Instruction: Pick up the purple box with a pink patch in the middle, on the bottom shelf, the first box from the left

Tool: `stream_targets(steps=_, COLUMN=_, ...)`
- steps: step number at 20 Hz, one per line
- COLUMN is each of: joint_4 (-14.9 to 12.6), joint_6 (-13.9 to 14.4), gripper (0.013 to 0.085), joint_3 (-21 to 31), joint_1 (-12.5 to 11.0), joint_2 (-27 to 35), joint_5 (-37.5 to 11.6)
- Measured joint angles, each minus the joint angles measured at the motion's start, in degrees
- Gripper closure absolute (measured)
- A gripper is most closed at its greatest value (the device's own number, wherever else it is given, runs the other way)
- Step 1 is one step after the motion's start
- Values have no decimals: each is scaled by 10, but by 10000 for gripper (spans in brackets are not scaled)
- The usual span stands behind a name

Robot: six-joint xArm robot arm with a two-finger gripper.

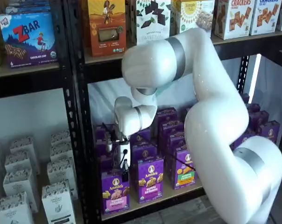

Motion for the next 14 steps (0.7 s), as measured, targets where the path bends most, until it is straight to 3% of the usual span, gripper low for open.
stream_targets(steps=9, joint_4=-23, joint_6=31, gripper=130, joint_3=-33, joint_1=11, joint_2=36, joint_5=9)
stream_targets(steps=14, joint_4=-16, joint_6=26, gripper=130, joint_3=-40, joint_1=12, joint_2=47, joint_5=6)
